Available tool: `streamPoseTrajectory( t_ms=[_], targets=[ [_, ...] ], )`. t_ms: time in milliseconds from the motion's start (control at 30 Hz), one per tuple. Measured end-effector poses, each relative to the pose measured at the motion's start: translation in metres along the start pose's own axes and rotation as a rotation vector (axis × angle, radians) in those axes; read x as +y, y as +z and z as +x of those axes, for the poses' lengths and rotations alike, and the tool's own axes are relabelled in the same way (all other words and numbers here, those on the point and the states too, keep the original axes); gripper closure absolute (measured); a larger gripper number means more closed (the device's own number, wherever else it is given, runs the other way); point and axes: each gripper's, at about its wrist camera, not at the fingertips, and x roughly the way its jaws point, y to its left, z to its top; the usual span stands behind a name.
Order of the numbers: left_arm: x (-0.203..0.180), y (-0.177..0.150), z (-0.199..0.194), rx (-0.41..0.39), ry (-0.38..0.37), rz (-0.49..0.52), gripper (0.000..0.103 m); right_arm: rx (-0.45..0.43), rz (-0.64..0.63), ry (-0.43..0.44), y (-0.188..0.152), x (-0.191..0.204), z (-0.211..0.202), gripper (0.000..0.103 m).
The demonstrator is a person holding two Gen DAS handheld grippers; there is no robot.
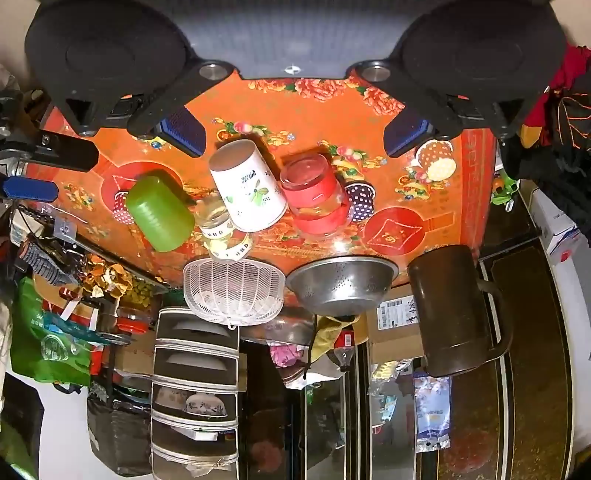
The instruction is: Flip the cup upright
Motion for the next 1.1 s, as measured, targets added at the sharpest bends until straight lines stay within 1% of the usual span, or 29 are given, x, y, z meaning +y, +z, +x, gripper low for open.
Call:
streamPoseTrajectory(
  t_ms=[167,333,567,900,1100],
  targets=[
    [-0.0038,-0.0013,0.0008,0.007,0.006,-0.003,0.000,0.000,-0.004,0.018,0.0000,-0.0018,-0.0014,0.001],
    [-0.0061,-0.0026,0.0031,0.025,0.031,-0.012,0.000,0.000,-0.006,0.026,0.0004,-0.0042,-0.0011,0.001],
    [-0.0051,-0.0052,0.0073,0.045,0.035,-0.031,0.000,0.002,-0.011,0.050,0.0027,-0.0050,0.0000,0.001],
    [-0.0028,-0.0063,0.0064,0.043,0.033,-0.043,0.000,-0.006,-0.022,0.059,0.0052,-0.0020,-0.0023,0.001],
    [-0.0006,-0.0081,0.0026,0.036,0.050,-0.061,0.000,-0.008,-0.028,0.056,0.0063,-0.0006,-0.0021,0.001]
  ],
)
